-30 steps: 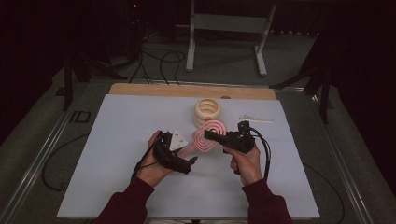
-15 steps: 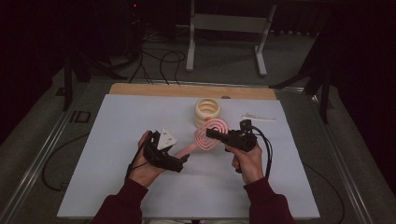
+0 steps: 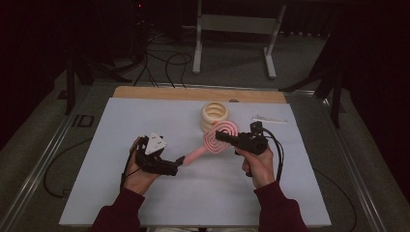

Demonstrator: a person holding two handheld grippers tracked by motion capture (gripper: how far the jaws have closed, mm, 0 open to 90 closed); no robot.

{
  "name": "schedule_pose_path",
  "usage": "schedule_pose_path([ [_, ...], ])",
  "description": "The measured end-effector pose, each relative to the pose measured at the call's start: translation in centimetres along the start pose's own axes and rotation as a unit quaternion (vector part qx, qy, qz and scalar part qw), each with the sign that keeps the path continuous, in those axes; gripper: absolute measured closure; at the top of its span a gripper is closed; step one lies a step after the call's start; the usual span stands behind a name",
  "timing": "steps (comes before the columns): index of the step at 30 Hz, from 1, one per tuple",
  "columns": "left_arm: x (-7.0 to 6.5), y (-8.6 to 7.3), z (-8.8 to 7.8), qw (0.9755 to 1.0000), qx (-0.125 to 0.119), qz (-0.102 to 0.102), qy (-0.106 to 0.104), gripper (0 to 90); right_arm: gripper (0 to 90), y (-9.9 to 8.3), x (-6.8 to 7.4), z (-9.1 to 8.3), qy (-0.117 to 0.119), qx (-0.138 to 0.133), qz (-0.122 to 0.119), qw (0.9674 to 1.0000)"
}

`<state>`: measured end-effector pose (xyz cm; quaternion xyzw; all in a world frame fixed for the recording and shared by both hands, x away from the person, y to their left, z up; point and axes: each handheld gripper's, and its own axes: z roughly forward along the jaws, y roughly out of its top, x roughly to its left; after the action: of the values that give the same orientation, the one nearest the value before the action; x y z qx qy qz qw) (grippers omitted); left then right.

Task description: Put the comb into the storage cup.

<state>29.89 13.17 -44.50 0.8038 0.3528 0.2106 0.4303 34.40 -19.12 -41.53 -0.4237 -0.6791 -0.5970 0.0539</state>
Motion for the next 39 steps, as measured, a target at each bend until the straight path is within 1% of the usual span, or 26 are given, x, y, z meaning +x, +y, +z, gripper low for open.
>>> schedule_pose_path([
  [2,0.3,-0.4,-0.2,1.0,-0.004,-0.007,0.003,0.0,64.1,0.1,0.0,-0.1,-0.001,0.0,-0.001,1.0],
  [10,1.2,-1.4,-0.8,0.9997,-0.016,-0.019,0.008,0.0,64.1,0.4,-0.2,-0.2,-0.002,-0.004,0.001,1.0],
  [11,1.5,-1.8,-1.1,0.9994,-0.023,-0.022,0.014,0.0,64.1,0.5,-0.3,-0.3,-0.003,-0.003,0.003,1.0],
  [14,1.8,-2.3,-1.5,0.9991,-0.03,-0.026,0.016,0.0,64.1,0.5,-0.4,-0.3,-0.004,-0.003,0.002,1.0],
  [16,2.0,-2.6,-1.7,0.9989,-0.034,-0.026,0.017,0.0,64.1,0.6,-0.4,-0.2,-0.004,-0.003,0.002,1.0],
  [18,2.2,-3.1,-2.0,0.9989,-0.037,-0.022,0.022,0.0,64.1,0.7,-0.5,-0.2,-0.005,-0.002,0.001,1.0],
  [20,2.3,-3.3,-2.1,0.9988,-0.039,-0.021,0.023,0.0,64.1,0.8,-0.5,-0.2,-0.006,-0.003,-0.002,1.0],
  [21,2.5,-3.7,-2.4,0.9985,-0.041,-0.027,0.026,0.0,64.1,0.9,-0.6,-0.2,-0.005,-0.003,0.001,1.0],
  [24,2.8,-4.2,-2.8,0.998,-0.044,-0.033,0.032,0.0,64.1,1.0,-0.6,-0.2,-0.007,-0.001,0.003,1.0],
  [30,3.1,-5.2,-3.5,0.9976,-0.048,-0.032,0.038,0.0,64.1,1.2,-0.8,-0.2,-0.008,0.0,0.001,1.0],
  [31,3.1,-5.3,-3.6,0.9975,-0.048,-0.032,0.041,0.0,64.1,1.3,-0.9,-0.2,-0.008,0.001,0.002,1.0],
  [36,3.4,-6.1,-3.9,0.9972,-0.047,-0.035,0.046,0.0,64.1,1.6,-1.1,-0.2,-0.013,0.003,0.003,0.9999],
  [39,3.6,-6.5,-4.2,0.9968,-0.05,-0.038,0.049,0.0,64.1,1.8,-1.3,-0.2,-0.012,0.001,0.007,0.9999],
])
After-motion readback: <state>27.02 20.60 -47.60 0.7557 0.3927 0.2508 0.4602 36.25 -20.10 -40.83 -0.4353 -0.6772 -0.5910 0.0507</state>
